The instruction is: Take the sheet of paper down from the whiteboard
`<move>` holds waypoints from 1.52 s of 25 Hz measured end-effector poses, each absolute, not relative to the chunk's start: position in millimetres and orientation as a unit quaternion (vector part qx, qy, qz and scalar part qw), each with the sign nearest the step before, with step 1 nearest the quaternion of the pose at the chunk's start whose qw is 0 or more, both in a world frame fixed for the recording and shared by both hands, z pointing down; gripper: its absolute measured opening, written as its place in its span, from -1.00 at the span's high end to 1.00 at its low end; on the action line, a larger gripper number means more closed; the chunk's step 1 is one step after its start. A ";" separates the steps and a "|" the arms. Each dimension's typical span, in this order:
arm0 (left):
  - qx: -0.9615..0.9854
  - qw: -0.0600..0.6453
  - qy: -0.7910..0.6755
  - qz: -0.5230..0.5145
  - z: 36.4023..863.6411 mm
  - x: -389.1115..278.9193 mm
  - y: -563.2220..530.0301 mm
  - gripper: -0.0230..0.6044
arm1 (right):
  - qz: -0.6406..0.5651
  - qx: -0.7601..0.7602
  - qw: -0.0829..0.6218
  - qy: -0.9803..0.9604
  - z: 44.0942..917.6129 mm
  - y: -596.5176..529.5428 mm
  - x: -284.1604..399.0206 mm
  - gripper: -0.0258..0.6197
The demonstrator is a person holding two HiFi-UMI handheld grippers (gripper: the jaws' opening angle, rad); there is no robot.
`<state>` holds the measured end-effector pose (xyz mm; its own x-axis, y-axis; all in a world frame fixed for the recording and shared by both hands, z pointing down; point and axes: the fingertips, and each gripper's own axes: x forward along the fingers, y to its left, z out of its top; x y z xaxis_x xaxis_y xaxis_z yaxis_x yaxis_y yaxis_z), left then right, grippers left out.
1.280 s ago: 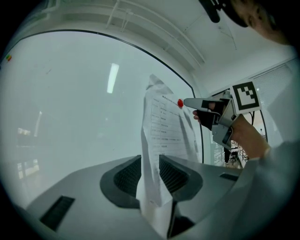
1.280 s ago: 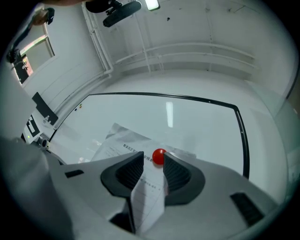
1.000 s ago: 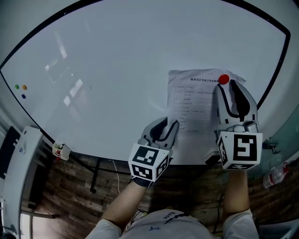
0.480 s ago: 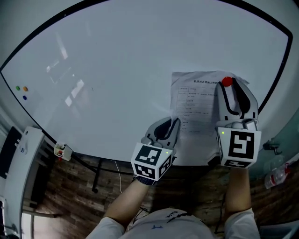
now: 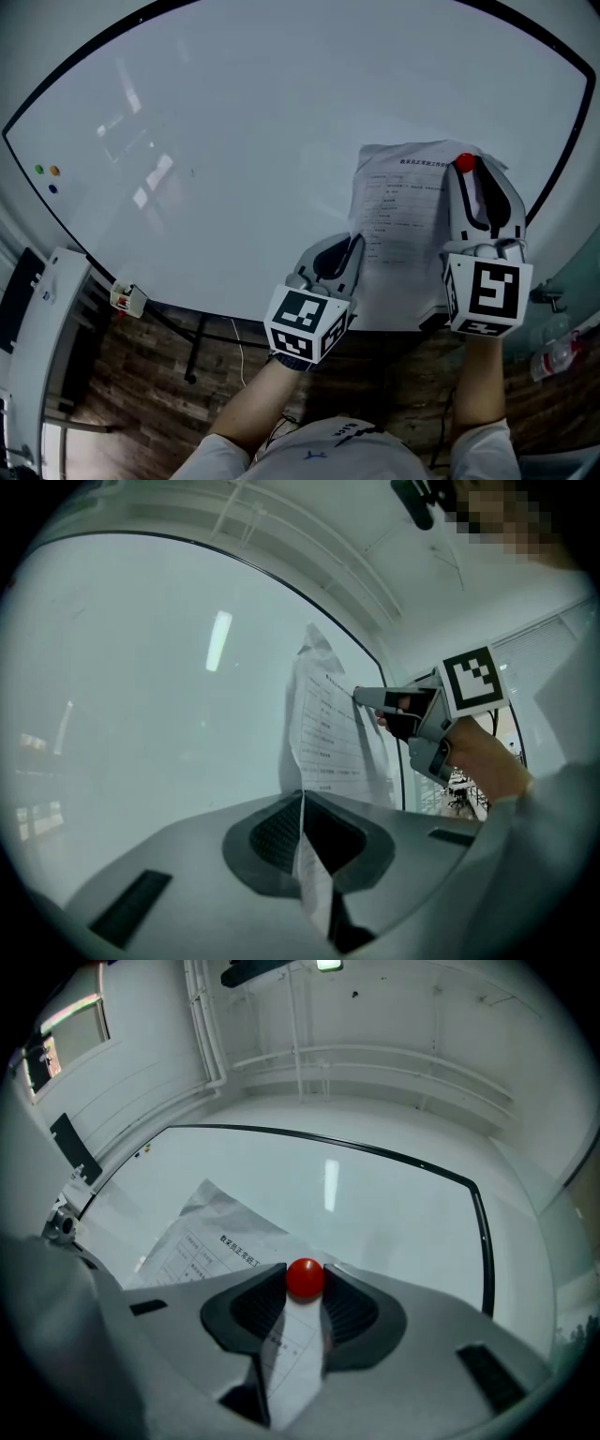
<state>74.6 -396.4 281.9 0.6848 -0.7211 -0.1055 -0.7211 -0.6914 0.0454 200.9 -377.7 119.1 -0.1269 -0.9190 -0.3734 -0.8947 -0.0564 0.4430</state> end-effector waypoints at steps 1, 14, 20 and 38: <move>0.918 0.000 -0.392 -0.058 281.5 74.2 -395.6 0.88 | -0.302 0.661 0.019 -0.687 119.1 -377.8 201.4 0.52; 0.918 0.005 -0.393 -0.050 287.4 62.3 -386.5 0.88 | -0.258 0.651 -0.018 -0.713 121.3 -369.7 208.5 0.52; 0.921 0.004 -0.386 -0.043 292.0 55.3 -372.7 0.88 | -0.242 0.651 -0.019 -0.719 136.4 -357.2 202.7 0.52; 0.930 0.037 -0.366 0.012 361.4 18.8 -322.4 0.88 | -0.137 0.664 -0.034 -0.734 229.7 -296.4 170.7 0.52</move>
